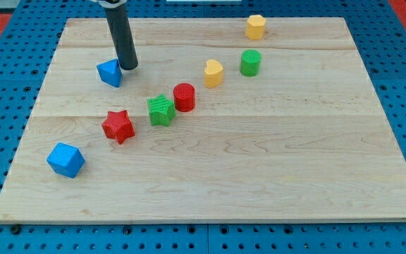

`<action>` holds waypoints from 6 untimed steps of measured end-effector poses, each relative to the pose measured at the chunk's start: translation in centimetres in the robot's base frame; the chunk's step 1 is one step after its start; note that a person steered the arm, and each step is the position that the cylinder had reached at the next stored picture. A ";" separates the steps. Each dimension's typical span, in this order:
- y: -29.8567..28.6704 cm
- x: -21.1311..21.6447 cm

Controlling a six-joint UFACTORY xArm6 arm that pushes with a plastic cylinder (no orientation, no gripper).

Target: Move the blue triangle into the blue cube

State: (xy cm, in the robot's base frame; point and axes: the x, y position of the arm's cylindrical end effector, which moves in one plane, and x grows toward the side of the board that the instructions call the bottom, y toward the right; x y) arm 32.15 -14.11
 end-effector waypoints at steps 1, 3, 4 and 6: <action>-1.4 0.0; -2.7 2.4; -4.4 1.2; -6.5 10.2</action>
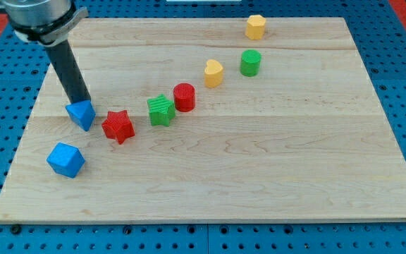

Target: Move the blue triangle into the blue cube

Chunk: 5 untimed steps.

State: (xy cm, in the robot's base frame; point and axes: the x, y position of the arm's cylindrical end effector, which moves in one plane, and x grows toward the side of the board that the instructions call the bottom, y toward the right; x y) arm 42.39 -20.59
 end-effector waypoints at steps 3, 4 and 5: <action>-0.9 5.6; 0.4 5.6; 0.6 5.6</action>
State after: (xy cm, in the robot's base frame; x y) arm 47.95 -20.04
